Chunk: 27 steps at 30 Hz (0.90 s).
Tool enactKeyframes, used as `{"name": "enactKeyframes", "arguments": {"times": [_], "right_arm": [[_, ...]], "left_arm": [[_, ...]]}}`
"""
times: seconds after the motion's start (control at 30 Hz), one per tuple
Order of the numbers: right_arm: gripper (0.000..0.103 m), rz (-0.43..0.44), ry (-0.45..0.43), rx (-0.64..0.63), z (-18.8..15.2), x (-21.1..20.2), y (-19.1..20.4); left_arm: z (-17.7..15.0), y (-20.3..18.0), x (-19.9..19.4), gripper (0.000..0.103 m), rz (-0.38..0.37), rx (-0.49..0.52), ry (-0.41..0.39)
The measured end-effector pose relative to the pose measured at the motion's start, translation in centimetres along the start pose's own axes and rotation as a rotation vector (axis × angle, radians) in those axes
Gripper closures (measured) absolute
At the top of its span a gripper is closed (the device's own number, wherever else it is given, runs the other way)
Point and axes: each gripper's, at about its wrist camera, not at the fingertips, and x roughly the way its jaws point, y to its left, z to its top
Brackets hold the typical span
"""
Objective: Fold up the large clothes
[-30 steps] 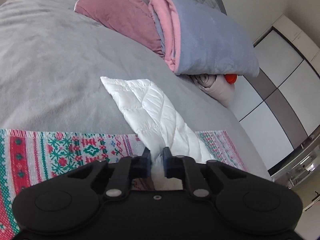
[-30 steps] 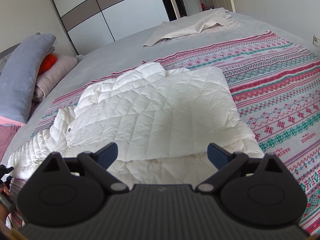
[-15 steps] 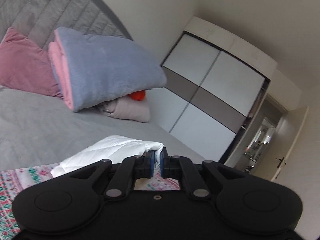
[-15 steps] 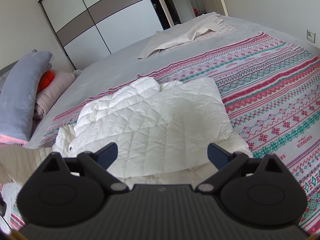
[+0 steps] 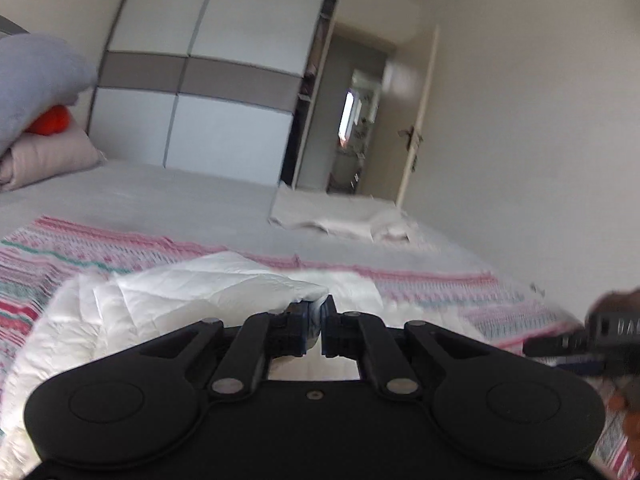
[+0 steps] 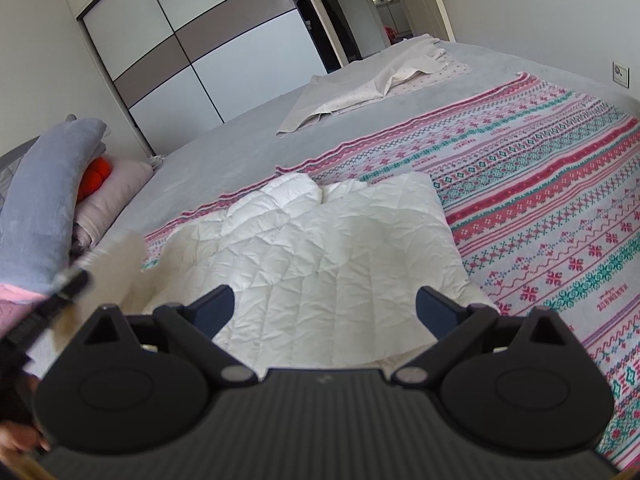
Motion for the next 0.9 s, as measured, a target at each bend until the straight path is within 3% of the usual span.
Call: {"name": "enactKeyframes", "arguments": {"times": [0.13,0.27,0.33,0.4,0.47,0.63,0.9], "right_arm": [[0.004,0.010,0.014,-0.028,0.0,0.3,0.1],[0.004,0.018,0.026,-0.054,-0.3,0.7,0.7],[0.004,0.032,0.028,-0.075,-0.4,0.9,1.4],[0.004,0.064,0.029,-0.099,-0.4,0.9,2.3],[0.004,0.103,0.027,-0.124,-0.5,0.9,3.4],[0.004,0.174,0.016,-0.250,-1.7,1.2,7.5],[0.004,0.206,-0.010,-0.584,-7.0,2.3,16.2]], "left_arm": [[-4.0,0.0,3.6,0.094,0.011,0.007,0.232],[-4.2,0.5,3.2,0.090,0.002,-0.047,0.296],[-3.1,0.2,1.9,0.074,-0.022,-0.041,0.339],[-2.5,0.0,-0.5,0.036,-0.035,-0.012,0.381],[-1.8,0.0,-3.0,0.021,-0.018,0.055,0.377],[-0.9,2.6,-7.5,0.019,0.054,0.141,0.331],[-1.8,10.8,-9.0,0.022,0.293,0.012,0.170]]}}
